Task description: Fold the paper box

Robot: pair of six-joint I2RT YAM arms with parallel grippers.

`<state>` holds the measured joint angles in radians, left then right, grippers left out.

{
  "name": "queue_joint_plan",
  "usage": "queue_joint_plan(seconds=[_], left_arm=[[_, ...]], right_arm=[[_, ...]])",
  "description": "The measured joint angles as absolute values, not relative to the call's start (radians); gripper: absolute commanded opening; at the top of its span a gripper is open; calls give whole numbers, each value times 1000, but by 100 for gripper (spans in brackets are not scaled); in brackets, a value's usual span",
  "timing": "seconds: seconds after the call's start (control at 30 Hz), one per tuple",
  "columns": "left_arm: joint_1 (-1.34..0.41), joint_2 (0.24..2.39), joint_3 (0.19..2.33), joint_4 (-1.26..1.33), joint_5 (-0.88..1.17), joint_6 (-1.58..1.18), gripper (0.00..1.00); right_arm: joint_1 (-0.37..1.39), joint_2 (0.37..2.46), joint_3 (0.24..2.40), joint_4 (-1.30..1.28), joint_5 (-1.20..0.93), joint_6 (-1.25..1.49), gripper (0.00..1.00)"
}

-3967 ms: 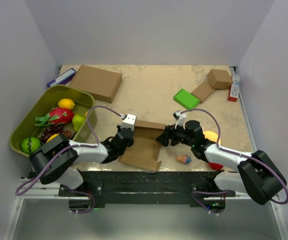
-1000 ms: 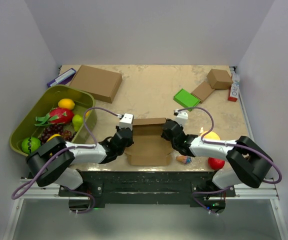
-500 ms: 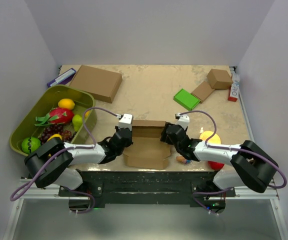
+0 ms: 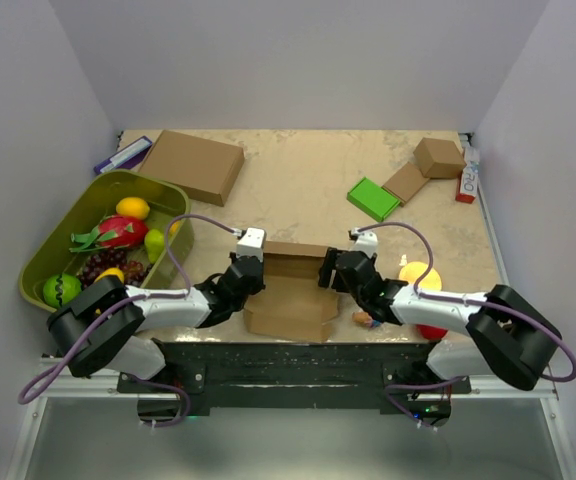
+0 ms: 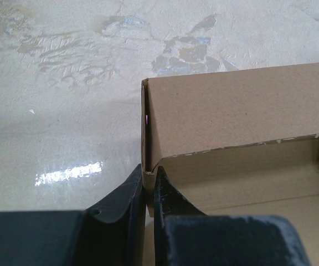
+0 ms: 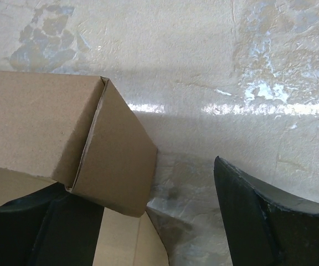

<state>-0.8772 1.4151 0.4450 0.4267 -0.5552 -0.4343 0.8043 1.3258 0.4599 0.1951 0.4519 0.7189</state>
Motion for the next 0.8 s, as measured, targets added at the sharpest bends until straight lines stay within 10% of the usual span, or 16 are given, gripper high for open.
queue_joint_plan(seconds=[0.6, 0.8], left_arm=[[-877, 1415, 445, 424, -554, -434, 0], [-877, 1415, 445, 424, -554, -434, 0]], right_arm=[[811, 1281, 420, 213, 363, 676, 82], [813, 1269, 418, 215, 356, 670, 68]])
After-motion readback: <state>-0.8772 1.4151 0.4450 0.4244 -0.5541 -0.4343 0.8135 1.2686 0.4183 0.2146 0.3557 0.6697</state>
